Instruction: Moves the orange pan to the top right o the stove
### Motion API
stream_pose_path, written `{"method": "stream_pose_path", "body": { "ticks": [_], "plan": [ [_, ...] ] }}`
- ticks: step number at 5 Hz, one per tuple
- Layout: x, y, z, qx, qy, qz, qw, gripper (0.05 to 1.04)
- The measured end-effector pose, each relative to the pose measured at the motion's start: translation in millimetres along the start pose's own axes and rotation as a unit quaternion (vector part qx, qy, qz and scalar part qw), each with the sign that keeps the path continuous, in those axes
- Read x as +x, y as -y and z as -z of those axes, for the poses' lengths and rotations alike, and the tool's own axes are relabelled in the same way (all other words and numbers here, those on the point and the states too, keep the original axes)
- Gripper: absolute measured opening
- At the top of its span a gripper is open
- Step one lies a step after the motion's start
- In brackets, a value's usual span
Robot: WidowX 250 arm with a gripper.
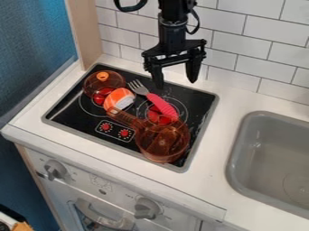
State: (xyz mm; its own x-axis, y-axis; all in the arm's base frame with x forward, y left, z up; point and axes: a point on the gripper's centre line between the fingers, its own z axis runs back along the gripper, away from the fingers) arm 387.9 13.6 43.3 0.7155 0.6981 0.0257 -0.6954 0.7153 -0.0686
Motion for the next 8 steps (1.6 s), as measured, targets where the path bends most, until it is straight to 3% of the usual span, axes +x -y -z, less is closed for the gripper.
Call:
{"method": "stream_pose_path", "body": {
  "ticks": [1, 3, 4, 6, 7, 8],
  "plan": [
    [-3.5, -3.5, 15.0, 0.013, -0.016, -0.001, 0.9998, 1.001],
    [-1.2, -12.7, 17.7, 0.008, -0.027, -0.023, 0.9993, 1.001],
    [-15.5, -23.7, -15.2, -0.024, -0.004, -0.023, 0.9994, 1.001],
    [-46.3, -74.4, -30.4, -0.046, 0.008, -0.074, 0.9962, 1.001],
    [-54.2, -88.5, -19.1, -0.041, 0.005, -0.095, 0.9946, 1.001],
    [-56.5, -90.8, 0.0, -0.024, -0.015, -0.096, 0.9950, 1.001]
  ]
}}
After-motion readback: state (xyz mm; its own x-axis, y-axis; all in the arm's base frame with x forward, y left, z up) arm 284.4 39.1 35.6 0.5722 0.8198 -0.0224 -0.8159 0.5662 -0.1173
